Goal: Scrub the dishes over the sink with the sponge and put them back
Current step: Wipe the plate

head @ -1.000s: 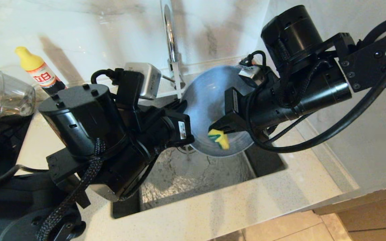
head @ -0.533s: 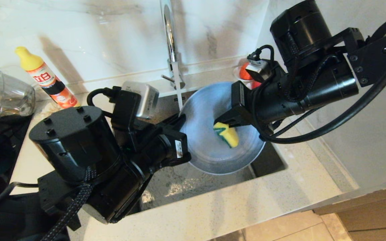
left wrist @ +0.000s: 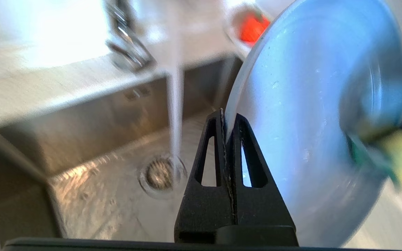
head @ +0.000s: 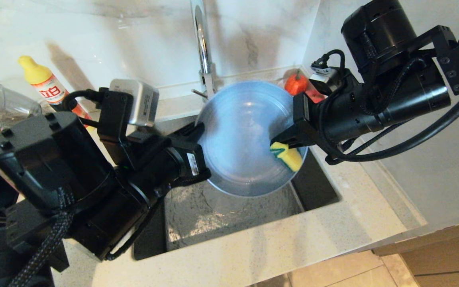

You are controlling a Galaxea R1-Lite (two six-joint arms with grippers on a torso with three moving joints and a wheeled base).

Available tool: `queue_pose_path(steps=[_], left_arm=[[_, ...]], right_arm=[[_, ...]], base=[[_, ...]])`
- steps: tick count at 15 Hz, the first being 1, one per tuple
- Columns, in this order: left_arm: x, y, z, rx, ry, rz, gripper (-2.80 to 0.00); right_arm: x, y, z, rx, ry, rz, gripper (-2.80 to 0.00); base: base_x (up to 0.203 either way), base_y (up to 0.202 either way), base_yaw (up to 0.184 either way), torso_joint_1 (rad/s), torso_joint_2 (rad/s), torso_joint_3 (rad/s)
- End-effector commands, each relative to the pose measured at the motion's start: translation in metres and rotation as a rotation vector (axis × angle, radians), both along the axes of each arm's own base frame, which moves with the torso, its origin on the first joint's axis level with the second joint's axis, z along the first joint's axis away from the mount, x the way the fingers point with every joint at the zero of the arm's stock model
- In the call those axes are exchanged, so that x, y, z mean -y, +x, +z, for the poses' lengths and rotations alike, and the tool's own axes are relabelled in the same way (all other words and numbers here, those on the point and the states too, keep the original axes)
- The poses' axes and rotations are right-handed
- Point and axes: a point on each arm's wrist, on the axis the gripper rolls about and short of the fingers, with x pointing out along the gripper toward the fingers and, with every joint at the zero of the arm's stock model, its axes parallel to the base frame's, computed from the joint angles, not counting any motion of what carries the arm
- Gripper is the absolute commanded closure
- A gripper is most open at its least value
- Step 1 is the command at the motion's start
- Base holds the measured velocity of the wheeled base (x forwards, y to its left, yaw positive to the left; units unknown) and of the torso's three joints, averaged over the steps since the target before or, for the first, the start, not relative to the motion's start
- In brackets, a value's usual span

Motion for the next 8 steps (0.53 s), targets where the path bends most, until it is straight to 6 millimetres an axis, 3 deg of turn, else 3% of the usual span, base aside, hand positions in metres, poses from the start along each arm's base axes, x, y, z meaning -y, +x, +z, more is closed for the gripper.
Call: queue_pose_path(steps=[1,8], left_arm=[[0.001,0.013,0.012,0.026,-0.046,0.03,0.0],[0.028,0.017,-0.01,-0.067,-0.059,-0.039,0.0]], right_arm=[[0.001,-0.003,-0.002,-0.015,-0.005,0.003,0.0],[-0.037,-0.003,-0.016,-0.036,-0.014,0.091,0.0]], base=[[0.0,0.0,0.0,0.0,0.0,0.0],[0.0,0.0,0.0,0.0,0.0,0.0]])
